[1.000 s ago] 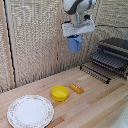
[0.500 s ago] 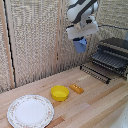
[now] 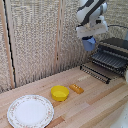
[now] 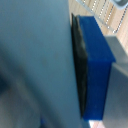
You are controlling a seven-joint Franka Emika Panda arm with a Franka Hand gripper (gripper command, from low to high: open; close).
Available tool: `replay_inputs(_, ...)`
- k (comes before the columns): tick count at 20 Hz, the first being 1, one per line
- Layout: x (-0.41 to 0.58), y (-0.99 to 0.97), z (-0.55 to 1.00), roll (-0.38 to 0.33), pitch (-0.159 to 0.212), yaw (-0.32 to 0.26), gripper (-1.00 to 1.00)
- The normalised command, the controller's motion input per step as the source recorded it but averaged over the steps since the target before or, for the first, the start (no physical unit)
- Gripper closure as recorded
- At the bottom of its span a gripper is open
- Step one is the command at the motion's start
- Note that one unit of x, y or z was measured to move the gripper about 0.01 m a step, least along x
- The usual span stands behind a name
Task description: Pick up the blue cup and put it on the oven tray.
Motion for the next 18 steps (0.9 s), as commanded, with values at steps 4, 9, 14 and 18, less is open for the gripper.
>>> replay_inputs(4,-0.036,-0.93,0.06,0.013,0.030,-0.065,1.00)
replay_inputs(9,-0.044,-0.59,-0.02,0.002,0.066,-0.032,1.00)
replay_inputs(14,0.009,-0.25,-0.24,0.070,0.093,-0.018,1.00)
replay_inputs(18,0.154,-0.42,-0.14,0.073,0.048,-0.016,1.00)
